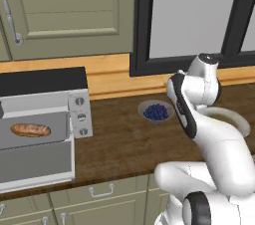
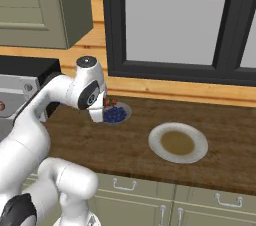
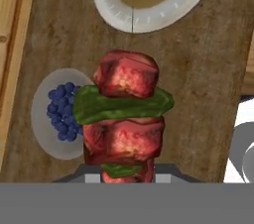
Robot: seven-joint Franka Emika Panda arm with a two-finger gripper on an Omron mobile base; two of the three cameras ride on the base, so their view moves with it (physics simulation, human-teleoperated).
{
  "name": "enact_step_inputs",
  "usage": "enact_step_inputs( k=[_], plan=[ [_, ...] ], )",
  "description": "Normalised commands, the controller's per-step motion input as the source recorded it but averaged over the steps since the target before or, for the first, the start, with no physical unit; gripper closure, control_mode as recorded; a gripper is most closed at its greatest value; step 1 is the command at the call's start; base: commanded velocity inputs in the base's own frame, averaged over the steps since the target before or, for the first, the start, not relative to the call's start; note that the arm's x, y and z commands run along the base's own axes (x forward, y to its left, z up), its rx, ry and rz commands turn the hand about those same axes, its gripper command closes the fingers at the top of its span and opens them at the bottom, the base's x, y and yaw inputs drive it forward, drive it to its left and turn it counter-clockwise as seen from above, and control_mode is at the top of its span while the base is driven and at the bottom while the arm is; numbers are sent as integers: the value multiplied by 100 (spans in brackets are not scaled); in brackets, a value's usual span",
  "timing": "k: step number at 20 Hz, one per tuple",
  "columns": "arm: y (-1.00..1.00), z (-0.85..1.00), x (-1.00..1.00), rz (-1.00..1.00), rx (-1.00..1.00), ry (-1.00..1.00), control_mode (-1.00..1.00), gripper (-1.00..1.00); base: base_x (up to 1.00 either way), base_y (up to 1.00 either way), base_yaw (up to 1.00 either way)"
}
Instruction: Pick up the kebab skewer and baguette bread, and place them inside the toaster oven. Close the toaster oven door and start by setting the timer.
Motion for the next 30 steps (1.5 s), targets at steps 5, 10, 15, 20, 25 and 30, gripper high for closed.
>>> enact_step_inputs(
  k=[5,10,15,20,25,30],
  plan=[
    [98,2,-11,-35,3,-8,-100,100,0,0,0],
    [90,6,0,-25,9,-4,-100,100,0,0,0],
    [97,12,0,-11,10,11,-100,100,0,0,0],
    [94,0,-3,-2,10,10,-100,100,0,0,0],
    [90,0,0,0,14,4,-100,100,0,0,0],
    [83,1,0,0,19,0,-100,100,0,0,0]
  ],
)
